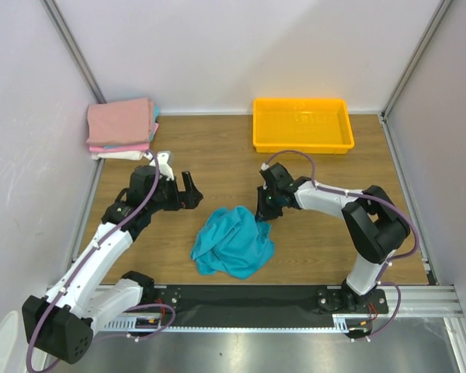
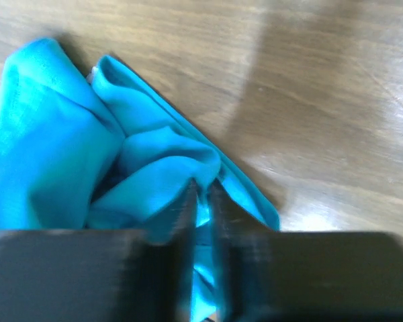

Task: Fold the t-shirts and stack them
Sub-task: Flatten the tshirt out

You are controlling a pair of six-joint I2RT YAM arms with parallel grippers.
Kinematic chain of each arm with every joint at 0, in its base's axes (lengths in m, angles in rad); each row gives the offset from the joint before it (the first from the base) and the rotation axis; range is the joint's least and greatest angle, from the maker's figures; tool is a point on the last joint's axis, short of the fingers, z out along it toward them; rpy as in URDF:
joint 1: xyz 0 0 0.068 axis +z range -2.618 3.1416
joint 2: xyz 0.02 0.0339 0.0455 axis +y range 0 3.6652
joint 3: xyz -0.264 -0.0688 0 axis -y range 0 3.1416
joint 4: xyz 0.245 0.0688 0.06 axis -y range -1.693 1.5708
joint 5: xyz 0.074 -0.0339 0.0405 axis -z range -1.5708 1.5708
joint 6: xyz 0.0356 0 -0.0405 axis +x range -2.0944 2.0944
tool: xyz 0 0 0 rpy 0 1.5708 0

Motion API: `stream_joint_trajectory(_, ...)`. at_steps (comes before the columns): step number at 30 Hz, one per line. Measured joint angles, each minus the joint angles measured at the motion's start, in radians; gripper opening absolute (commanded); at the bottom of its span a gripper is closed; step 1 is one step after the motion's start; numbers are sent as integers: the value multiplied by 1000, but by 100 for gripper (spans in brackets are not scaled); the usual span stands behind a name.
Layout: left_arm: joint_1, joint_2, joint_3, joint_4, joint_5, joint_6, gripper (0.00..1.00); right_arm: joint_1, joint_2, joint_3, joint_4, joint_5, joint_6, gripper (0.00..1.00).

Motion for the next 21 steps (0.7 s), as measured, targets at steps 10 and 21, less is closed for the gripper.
stream_joint_trajectory(10, -73, -33, -24, 98, 124, 35, 100, -66, -34, 136, -39, 61, -18, 0)
stream_joint_trajectory(21, -270, 282, -1, 271, 103, 85, 100, -202, -229, 399, -135, 230, -120, 0)
